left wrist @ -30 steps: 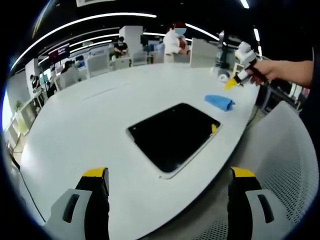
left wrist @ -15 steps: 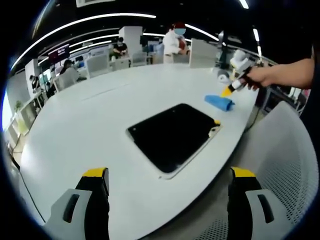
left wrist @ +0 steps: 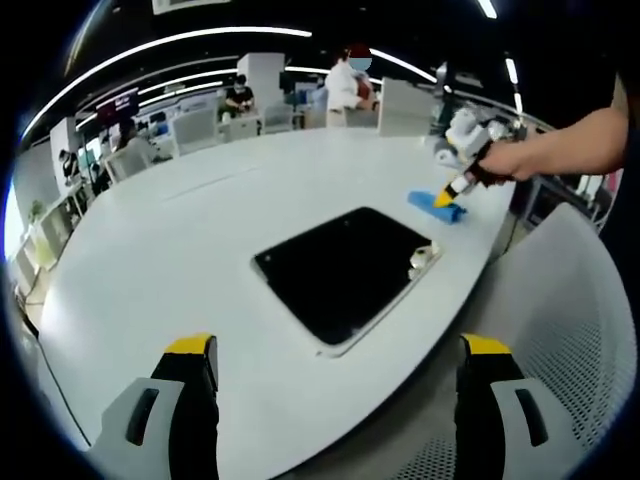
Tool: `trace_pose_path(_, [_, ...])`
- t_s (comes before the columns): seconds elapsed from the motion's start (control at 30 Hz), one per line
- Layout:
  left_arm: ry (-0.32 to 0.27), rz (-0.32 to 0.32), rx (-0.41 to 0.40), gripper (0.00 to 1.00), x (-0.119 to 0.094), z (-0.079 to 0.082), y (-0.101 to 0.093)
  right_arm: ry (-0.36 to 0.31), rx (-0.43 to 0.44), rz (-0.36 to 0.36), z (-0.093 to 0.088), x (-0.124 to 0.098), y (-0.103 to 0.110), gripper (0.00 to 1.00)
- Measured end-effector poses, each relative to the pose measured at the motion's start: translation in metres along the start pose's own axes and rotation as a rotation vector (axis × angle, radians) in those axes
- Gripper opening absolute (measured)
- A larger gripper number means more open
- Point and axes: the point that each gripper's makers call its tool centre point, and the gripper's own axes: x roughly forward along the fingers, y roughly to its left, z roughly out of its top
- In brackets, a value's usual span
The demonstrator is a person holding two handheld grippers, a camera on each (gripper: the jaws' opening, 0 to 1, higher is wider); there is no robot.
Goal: Wipe the mirror surface with the cleaning cloth until all visible marks leave the cleaned area.
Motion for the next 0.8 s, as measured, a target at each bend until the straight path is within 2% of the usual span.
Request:
trace_pose_path(0.23, [-0.006,-0.012,0.011,1.0,0.0,0.002,-0.002,0.012,0.108,-0.007,0.003,0.002,-0.003,0.05])
trace_pose_path(0.37, [-0.006,-0.023,0.015,1.0,0.001,0.003,-0.003,0.011,0.204,0.03,0.005,-0.003,-0.003,0.04])
trace_pose_path(0.6, [-0.009,-0.02,0.029,1.0,0.001,0.003,-0.003,-0.005,0.213,0.062,0.021,-0.024,0.001,0.04])
trace_pose_path(0.7, [-0.008,-0.018,0.026,1.0,0.001,0.003,-0.002,-0.008,0.253,0.08,0.027,-0.033,0.001,0.04])
trace_pose_path(0.73, [0.01,-0.026,0.029,1.0,0.001,-0.001,-0.004,-0.006,0.259,0.085,0.029,-0.035,0.002,0.04])
trace_pose_path(0.8, [0.008,-0.056,0.041,1.0,0.002,0.0,-0.008,-0.006,0.278,0.093,0.033,-0.037,0.001,0.04])
